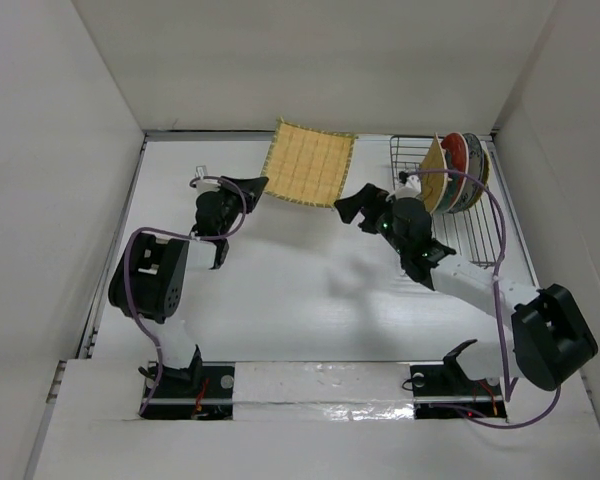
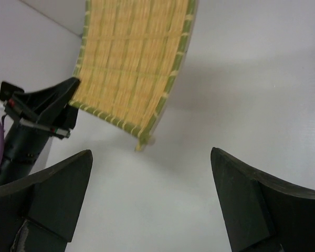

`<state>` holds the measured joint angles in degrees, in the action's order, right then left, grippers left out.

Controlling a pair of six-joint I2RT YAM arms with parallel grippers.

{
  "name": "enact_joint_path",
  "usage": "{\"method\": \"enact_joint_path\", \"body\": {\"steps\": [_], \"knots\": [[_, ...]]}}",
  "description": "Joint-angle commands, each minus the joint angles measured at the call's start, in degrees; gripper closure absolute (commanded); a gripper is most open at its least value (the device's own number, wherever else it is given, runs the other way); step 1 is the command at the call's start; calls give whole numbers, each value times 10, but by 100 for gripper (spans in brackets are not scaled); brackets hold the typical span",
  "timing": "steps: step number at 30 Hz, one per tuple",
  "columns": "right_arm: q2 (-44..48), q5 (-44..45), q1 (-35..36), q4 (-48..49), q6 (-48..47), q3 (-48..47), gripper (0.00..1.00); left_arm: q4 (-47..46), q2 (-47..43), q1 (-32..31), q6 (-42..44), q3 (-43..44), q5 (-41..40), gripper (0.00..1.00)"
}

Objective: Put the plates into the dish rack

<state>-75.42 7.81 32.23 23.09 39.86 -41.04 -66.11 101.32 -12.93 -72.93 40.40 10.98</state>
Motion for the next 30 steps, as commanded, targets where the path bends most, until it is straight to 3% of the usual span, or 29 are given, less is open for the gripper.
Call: {"method": "enact_joint_path", "body": {"steps": [1, 14, 17, 18, 20, 21, 24, 27, 28, 30], "knots": [[-2, -15, -24, 69, 32, -42, 0, -79, -88, 1, -23, -10, 23, 100], [-85, -146, -32, 162, 71, -93, 1, -40, -215, -12, -24, -104, 78, 100], [-104, -159, -26, 206, 88, -90, 7, -50, -234, -17, -38, -126, 94, 100], [-115, -159, -19, 223, 94, -85, 24, -50, -244, -17, -40, -131, 103, 100], [-119, -156, -13, 269, 110, -73, 48, -48, -254, -17, -42, -140, 116, 100], [-118, -154, -13, 278, 113, -62, 72, -40, -265, -17, -40, -140, 133, 100], [-108, -146, -8, 288, 108, -47, 100, 13, -295, -10, -14, -134, 155, 100], [-78, -142, -2, 292, 89, -29, 100, 94, -334, -10, 48, -113, 155, 96], [-69, -139, -2, 289, 81, -20, 100, 111, -342, -10, 64, -108, 157, 79], [-33, -121, -2, 267, 71, -14, 100, 136, -371, -16, 93, -98, 163, 55]]}}
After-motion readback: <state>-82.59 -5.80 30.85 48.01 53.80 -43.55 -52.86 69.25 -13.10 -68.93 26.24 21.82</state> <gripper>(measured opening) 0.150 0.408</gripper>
